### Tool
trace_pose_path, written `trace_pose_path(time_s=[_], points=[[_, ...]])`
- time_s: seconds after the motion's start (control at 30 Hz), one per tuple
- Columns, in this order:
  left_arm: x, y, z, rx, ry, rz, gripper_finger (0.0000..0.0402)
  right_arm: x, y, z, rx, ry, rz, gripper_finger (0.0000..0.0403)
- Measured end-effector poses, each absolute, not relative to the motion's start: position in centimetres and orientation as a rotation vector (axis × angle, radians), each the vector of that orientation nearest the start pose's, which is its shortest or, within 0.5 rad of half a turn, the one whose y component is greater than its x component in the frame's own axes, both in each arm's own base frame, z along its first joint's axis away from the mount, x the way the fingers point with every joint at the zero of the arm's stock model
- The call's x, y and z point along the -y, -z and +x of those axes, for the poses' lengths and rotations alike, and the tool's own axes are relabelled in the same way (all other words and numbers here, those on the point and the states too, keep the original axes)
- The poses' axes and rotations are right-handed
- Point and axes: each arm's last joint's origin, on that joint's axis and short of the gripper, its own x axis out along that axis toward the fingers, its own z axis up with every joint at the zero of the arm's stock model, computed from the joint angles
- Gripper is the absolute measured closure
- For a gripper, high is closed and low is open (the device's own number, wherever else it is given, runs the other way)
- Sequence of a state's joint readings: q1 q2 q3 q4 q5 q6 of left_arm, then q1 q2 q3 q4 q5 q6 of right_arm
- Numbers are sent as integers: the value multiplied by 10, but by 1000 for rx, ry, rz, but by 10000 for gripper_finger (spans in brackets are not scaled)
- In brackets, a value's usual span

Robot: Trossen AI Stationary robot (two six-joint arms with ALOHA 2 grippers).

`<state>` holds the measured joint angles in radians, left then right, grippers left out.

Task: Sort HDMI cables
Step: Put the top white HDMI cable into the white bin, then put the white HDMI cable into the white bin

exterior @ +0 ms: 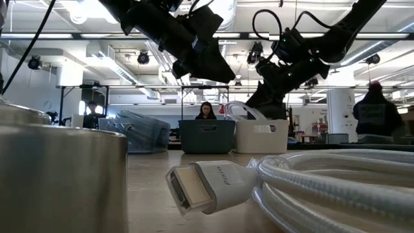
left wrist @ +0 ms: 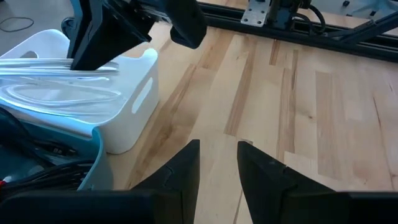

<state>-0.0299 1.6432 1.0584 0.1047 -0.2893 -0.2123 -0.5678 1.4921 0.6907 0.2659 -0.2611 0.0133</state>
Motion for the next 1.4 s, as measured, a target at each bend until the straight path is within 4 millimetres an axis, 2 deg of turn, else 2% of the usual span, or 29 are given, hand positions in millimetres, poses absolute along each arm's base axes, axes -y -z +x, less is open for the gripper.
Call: trace_pose_path(time_s=[0.27, 0.4, 0.7, 0.87, 0.97, 1.07, 1.17, 1.3, 1.4], points=[[3, -237, 361, -446, -304, -131, 291, 152, -181, 251, -541, 320, 211, 365], [3, -237, 361, -446, -304, -131, 291, 152, -177, 248, -586, 373, 225, 338], [3, -237, 361, -446, -304, -131, 291, 152, -177, 248, -591, 377, 243, 266], [2, -237, 361, -446, -304, -131, 291, 149, -186, 254, -563, 366, 261, 245], [3, -237, 361, -446, -304, -131, 291, 143, -201, 259, -545, 342, 249, 239], [3, -237, 361, -446, -304, -131, 291, 130, -219, 260, -559, 303, 242, 237], [2, -237, 361, -446, -304, -131, 291, 107, -236, 259, -605, 238, 243, 236], [2, -237, 361, -446, -304, -131, 291, 65, -248, 255, -673, 132, 294, 236], [3, -237, 361, -446, -304, -131, 291, 26, -249, 254, -705, 23, 330, 236]])
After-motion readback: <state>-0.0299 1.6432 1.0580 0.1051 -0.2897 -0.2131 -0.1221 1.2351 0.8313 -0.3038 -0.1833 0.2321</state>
